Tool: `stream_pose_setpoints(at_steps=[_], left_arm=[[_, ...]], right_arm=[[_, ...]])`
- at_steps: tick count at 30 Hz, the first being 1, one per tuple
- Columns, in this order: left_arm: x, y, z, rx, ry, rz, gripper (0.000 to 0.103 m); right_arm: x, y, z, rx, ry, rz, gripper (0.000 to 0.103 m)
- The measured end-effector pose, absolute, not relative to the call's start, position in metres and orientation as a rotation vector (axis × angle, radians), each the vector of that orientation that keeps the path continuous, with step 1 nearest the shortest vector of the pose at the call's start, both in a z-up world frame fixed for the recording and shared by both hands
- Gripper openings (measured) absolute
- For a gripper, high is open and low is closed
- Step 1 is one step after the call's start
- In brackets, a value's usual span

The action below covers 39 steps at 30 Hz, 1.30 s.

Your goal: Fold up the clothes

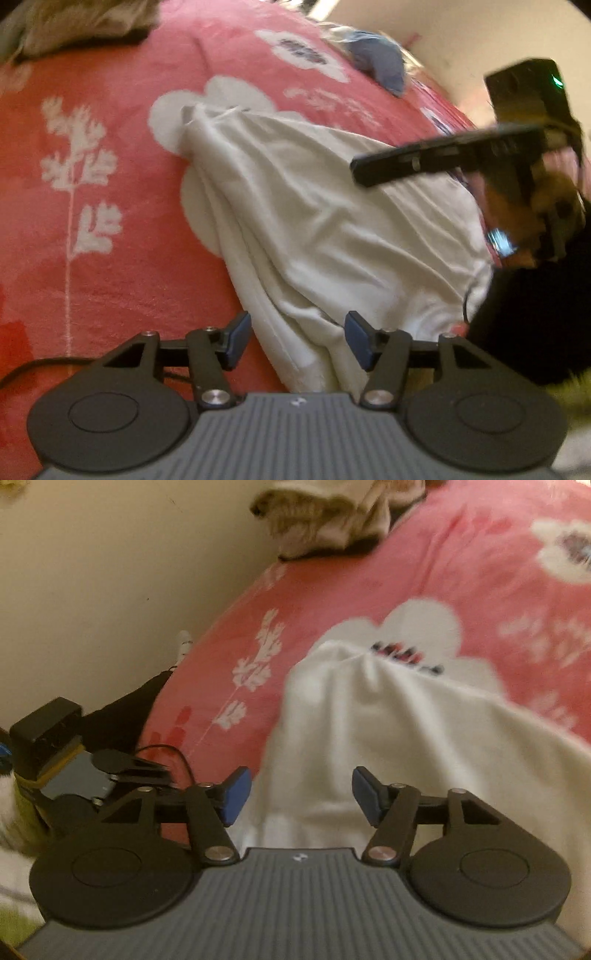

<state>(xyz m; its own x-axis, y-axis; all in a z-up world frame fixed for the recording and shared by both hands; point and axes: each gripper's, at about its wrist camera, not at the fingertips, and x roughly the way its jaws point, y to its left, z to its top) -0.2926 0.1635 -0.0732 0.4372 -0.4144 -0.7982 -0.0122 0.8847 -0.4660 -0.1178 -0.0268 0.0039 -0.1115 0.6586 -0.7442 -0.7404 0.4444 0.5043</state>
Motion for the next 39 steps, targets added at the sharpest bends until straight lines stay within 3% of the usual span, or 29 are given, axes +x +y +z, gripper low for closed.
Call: stream_pose_setpoints(at_steps=[6,13,14,16,18,22,27,30,32,35,39], left_arm=[[-0.29,0.155,-0.087,-0.469,1.114,-0.293,0.059],[-0.282,0.142,-0.099,-0.595,1.06,-0.265,0.057],[-0.282,0.139,-0.099,-0.585,1.054,-0.25,0.054],[-0.281,0.132,-0.097,-0.548,1.044,-0.216,0.034],[-0.283,0.125,-0.095,-0.516,1.028,-0.187,0.022],[-0.286,0.113,-0.09,-0.462,0.999,-0.145,0.013],[-0.291,0.1,-0.077,-0.395,0.93,-0.151,0.011],[-0.291,0.093,-0.067,-0.347,0.886,-0.17,0.01],[-0.29,0.088,-0.063,-0.328,0.872,-0.176,0.01],[-0.288,0.084,-0.058,-0.317,0.848,-0.2,0.01],[-0.274,0.07,-0.043,-0.267,0.799,-0.255,0.011]], right_arm=[[-0.127,0.01,-0.023,-0.097,1.378,1.08,0.07],[-0.133,0.039,-0.03,-0.117,1.461,1.027,0.081],[-0.136,0.044,-0.03,-0.137,1.459,1.021,0.081],[-0.142,0.053,-0.029,-0.189,1.444,1.007,0.081],[-0.148,0.061,-0.029,-0.239,1.413,0.988,0.081],[-0.158,0.067,-0.024,-0.323,1.329,0.972,0.078],[-0.172,0.081,-0.03,-0.493,1.197,0.973,0.07],[-0.184,0.081,-0.032,-0.617,1.085,0.983,0.057],[-0.186,0.077,-0.03,-0.657,1.031,0.981,0.034],[-0.18,0.067,-0.023,-0.66,0.989,0.977,0.014],[-0.163,0.041,-0.005,-0.537,0.967,0.966,0.011]])
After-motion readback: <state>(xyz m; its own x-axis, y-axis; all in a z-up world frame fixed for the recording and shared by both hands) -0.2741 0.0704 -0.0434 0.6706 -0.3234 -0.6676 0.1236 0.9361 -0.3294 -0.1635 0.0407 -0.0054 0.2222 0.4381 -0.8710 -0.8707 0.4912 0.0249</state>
